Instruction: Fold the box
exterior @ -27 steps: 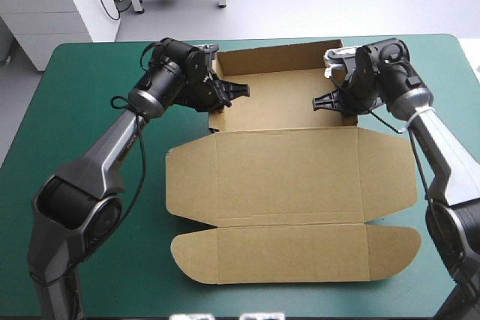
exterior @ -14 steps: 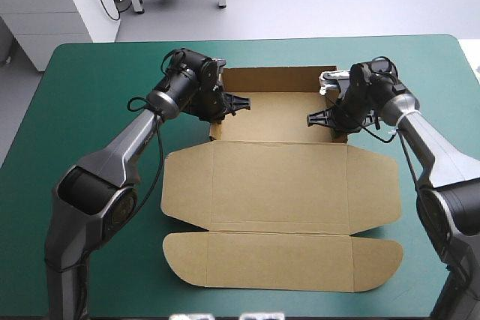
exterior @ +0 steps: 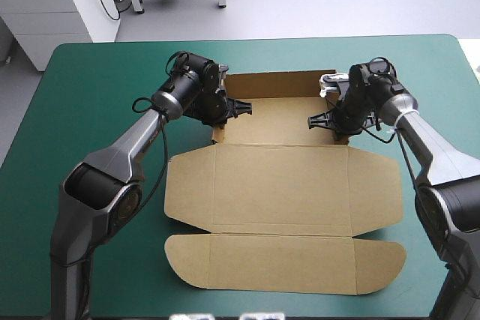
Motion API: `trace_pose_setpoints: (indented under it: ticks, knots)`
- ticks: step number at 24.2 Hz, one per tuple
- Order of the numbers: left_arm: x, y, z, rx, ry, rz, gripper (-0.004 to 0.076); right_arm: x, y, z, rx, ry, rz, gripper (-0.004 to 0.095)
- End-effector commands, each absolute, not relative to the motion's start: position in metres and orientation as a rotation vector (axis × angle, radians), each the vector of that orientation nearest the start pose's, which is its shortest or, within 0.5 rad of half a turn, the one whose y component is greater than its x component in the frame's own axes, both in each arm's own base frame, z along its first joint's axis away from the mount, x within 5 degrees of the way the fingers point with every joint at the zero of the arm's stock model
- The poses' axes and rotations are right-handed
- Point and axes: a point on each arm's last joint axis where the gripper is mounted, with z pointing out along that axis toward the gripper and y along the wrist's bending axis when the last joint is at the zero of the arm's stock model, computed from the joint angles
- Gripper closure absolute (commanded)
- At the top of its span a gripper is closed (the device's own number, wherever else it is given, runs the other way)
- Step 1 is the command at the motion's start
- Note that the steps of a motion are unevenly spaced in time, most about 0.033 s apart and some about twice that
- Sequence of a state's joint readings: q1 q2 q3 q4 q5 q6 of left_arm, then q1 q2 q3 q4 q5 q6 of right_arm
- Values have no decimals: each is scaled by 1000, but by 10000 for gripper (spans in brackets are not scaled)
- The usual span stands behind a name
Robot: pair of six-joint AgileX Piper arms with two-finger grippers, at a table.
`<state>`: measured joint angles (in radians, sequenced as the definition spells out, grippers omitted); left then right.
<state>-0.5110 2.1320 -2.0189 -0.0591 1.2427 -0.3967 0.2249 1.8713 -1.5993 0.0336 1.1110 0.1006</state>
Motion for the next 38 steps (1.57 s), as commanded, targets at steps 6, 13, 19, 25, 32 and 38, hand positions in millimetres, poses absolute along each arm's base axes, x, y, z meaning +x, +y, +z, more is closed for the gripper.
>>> trace_pose_setpoints:
  ticks: [6,13,19,25,32,38]
  knots:
    - [379,-243,306,217,2870,-483,393,377,104,298,-178,2785,282,652]
    - [381,-239,306,238,2854,-426,224,381,104,300,-168,2737,287,242]
    - [386,-235,332,393,2718,-350,224,387,104,308,-151,2666,280,193]
    - [384,-218,357,388,2620,-180,224,395,98,356,-121,2533,204,193]
    - [380,-206,374,384,2555,-77,249,396,96,373,-102,2489,188,193]
    - [360,-195,409,409,2469,-98,722,389,94,383,-107,2543,170,193]
